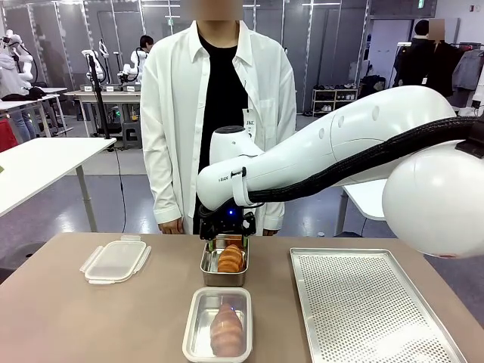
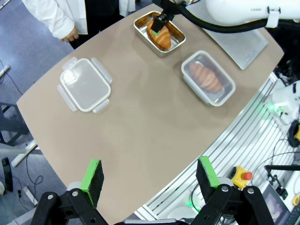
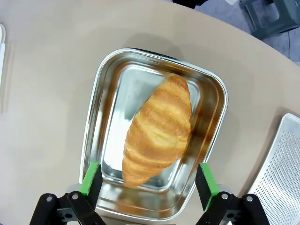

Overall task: Place the bread into the airtight container.
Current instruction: Pick up a Butter Roll and place it into an empty Airtight Container.

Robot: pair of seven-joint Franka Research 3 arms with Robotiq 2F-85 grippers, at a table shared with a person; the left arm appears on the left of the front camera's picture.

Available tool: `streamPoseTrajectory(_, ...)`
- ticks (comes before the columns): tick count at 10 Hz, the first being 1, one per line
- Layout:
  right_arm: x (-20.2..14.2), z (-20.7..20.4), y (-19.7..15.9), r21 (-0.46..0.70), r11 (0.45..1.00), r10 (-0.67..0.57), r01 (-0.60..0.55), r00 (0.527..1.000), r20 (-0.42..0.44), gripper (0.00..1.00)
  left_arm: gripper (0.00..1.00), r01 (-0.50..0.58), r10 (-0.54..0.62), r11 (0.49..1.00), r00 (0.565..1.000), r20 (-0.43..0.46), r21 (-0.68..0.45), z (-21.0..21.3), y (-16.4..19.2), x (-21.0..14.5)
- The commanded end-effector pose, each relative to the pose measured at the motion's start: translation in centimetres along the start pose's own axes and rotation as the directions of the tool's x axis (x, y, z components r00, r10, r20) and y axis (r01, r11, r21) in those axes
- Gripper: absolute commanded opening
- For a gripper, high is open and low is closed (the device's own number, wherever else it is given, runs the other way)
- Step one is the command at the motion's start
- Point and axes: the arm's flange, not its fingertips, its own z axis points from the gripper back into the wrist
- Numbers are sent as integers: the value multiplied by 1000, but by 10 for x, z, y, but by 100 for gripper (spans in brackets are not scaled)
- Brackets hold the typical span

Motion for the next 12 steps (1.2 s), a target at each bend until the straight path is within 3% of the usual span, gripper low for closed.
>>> streamPoseTrajectory(1, 0, 0, 0, 0, 1000, 0, 0, 1000, 0, 96, 100, 18, -18, 1000, 1000, 1, -9, 1, 1, 0)
streamPoseTrajectory(3, -16, 62, -38, 60, 996, 60, -60, 998, 4, 100, 100, 18, -18, 1000, 1000, 1, -9, 1, 1, 0)
streamPoseTrajectory(5, -52, 120, -90, 96, 978, 183, -186, 982, 39, 100, 100, 18, -18, 1000, 1000, 1, -9, 1, 1, 0)
streamPoseTrajectory(7, -87, 162, -147, 176, 960, 211, -216, 976, 50, 100, 100, 18, -18, 1000, 1000, 1, -9, 1, 1, 0)
streamPoseTrajectory(9, -134, 208, -216, 225, 945, 245, -238, 970, -3, 100, 100, 18, -18, 1000, 1000, 1, -9, 1, 1, 0)
streamPoseTrajectory(12, -215, 260, -300, 226, 889, 398, -398, 916, 49, 100, 100, 18, -18, 1000, 1000, 1, -9, 1, 1, 0)
